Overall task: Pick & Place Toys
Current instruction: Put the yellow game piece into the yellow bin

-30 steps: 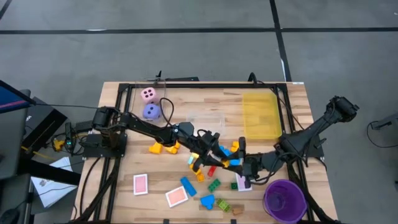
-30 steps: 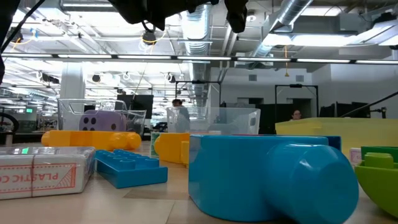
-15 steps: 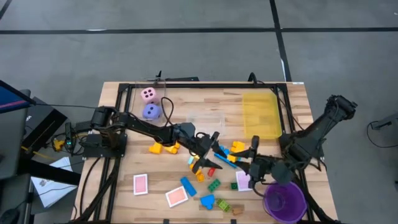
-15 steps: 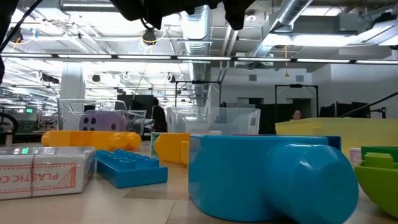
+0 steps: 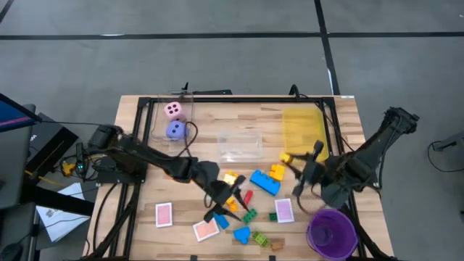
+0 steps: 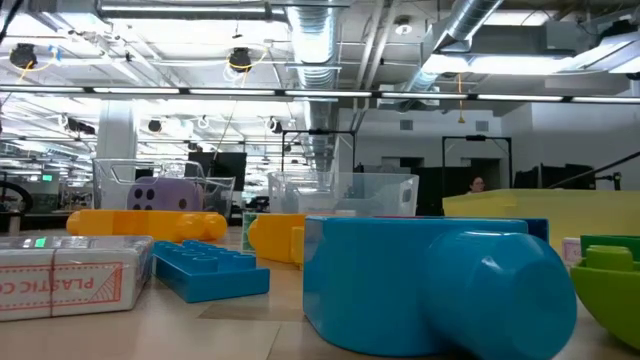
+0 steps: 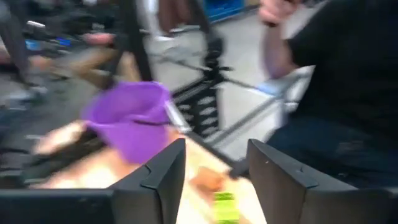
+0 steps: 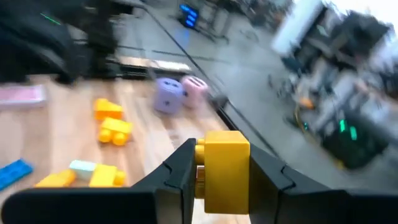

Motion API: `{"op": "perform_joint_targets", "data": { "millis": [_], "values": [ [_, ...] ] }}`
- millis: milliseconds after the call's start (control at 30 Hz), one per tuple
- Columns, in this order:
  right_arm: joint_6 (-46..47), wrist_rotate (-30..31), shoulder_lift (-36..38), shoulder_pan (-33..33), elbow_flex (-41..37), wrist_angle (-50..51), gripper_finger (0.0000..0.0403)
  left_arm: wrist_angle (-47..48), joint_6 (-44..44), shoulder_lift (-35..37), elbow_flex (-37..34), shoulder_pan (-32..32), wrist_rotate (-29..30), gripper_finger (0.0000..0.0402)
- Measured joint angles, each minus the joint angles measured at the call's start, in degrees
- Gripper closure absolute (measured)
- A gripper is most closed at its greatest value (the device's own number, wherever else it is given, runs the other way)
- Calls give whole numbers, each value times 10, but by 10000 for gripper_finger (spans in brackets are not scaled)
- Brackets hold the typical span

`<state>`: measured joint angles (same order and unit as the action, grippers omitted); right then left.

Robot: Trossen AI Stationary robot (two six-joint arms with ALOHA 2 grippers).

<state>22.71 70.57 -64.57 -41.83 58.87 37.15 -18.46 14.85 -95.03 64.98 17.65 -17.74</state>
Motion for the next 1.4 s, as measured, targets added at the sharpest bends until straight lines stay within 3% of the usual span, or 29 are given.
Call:
{"op": "perform_joint_targets", "data": {
  "millis": [167, 300, 433, 567, 833, 1200, 1400],
  "values": [
    [194, -33, 24, 66, 0, 153, 310, 85, 19, 84, -4, 50, 174, 302],
    [332, -62, 24, 130, 0, 249, 307, 91, 39, 135, -43, 90, 265, 354],
    [404, -82, 15, 188, -17, 285, 304, 56, 58, 177, -91, 116, 348, 395],
    [423, -121, 15, 249, -43, 293, 305, 5, 57, 216, -129, 124, 417, 394],
    [428, -178, 16, 360, -98, 291, 306, -44, 42, 258, -182, 119, 422, 400],
    [202, -251, 14, 508, -152, 56, 307, -57, 42, 259, -183, 119, 422, 400],
    [158, -286, -7, 601, -153, 25, 307, -57, 40, 259, -183, 119, 422, 399]
  ]
}}
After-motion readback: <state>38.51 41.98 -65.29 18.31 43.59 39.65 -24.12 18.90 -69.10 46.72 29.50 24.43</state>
